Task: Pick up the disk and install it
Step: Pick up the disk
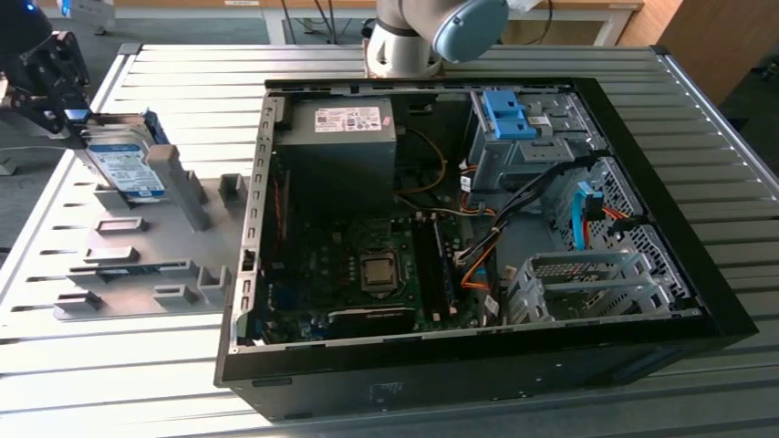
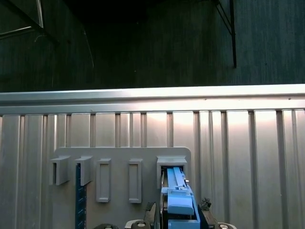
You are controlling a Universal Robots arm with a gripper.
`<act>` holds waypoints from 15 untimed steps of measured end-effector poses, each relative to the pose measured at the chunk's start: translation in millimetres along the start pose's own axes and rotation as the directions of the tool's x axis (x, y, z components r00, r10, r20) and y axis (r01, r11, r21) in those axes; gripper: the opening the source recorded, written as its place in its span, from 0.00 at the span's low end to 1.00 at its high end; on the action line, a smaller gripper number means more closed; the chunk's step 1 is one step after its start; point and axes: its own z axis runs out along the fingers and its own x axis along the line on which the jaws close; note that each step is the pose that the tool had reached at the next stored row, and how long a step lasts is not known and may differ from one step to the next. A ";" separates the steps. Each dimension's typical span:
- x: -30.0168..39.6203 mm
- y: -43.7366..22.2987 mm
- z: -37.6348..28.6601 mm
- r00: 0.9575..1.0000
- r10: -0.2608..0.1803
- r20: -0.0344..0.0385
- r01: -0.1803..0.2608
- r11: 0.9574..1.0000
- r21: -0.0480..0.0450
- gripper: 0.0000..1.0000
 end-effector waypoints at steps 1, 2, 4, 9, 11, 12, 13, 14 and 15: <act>0.0 0.0 0.4 1.000 0.004 -0.001 -0.004 1.000 0.000 0.46; 0.0 0.0 0.9 1.000 0.009 -0.002 -0.009 1.000 0.000 0.46; 0.0 0.0 1.6 1.000 0.013 -0.003 -0.013 1.000 0.000 0.46; 0.0 0.0 3.6 1.000 0.015 -0.005 -0.015 1.000 0.000 0.46; -0.1 0.0 4.3 1.000 0.015 -0.006 -0.015 1.000 0.000 0.46; -0.1 0.1 4.5 1.000 0.015 -0.006 -0.015 1.000 0.000 0.46; 0.0 0.0 4.6 1.000 0.015 -0.007 -0.015 1.000 0.000 0.46; -0.1 0.0 4.8 1.000 0.016 -0.007 -0.016 1.000 0.000 0.45; -0.1 0.0 5.0 1.000 0.016 -0.008 -0.016 1.000 0.000 0.45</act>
